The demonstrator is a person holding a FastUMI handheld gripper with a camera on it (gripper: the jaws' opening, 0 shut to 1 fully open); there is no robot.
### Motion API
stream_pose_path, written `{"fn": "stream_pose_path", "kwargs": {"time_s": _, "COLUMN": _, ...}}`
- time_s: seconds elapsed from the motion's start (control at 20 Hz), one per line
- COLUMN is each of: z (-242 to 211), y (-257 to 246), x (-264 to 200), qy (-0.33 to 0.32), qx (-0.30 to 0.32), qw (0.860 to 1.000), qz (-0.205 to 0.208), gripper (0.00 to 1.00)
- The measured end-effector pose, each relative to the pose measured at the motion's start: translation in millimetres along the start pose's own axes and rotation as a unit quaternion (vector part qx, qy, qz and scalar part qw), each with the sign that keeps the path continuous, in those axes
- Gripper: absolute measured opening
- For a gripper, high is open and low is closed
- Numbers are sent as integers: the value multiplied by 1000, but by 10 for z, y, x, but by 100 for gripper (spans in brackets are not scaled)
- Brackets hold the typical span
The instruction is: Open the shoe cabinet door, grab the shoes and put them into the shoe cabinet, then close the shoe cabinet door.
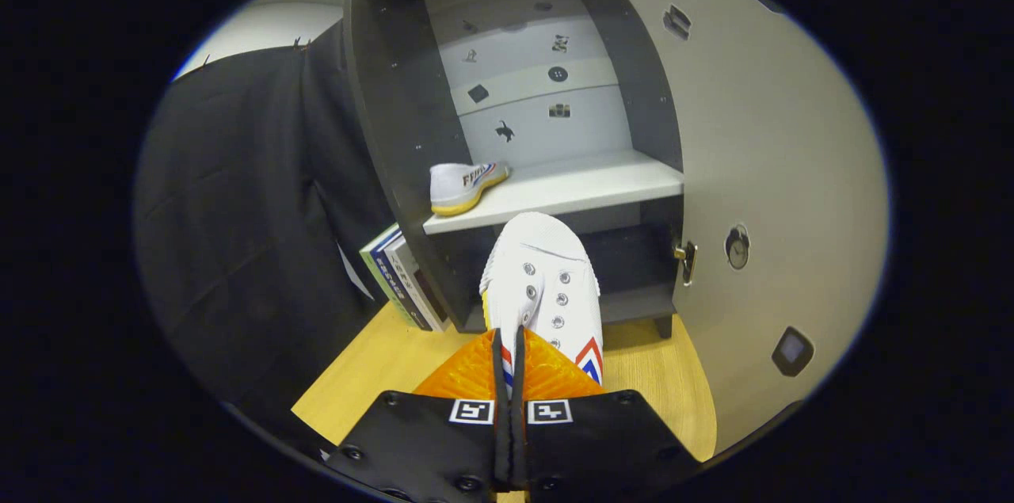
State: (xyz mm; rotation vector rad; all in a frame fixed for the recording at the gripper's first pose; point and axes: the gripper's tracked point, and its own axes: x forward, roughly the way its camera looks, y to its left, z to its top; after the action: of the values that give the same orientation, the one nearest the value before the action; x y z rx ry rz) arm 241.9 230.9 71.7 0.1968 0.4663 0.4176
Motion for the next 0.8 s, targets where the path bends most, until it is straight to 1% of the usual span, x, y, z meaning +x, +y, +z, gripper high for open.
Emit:
{"fn": "stream_pose_path", "kwargs": {"time_s": 0.3, "z": 768, "y": -22, "x": 232, "qy": -54, "qx": -2, "qw": 999, "qz": -3, "gripper": 1}}
{"fn": "stream_pose_path", "kwargs": {"time_s": 0.55, "z": 1337, "y": -60, "x": 673, "qy": -85, "qx": -10, "qw": 996, "qz": -17, "gripper": 1}}
{"fn": "stream_pose_path", "kwargs": {"time_s": 0.8, "z": 1762, "y": -66, "x": 1159, "qy": -101, "qx": -13, "qw": 994, "qz": -31, "gripper": 1}}
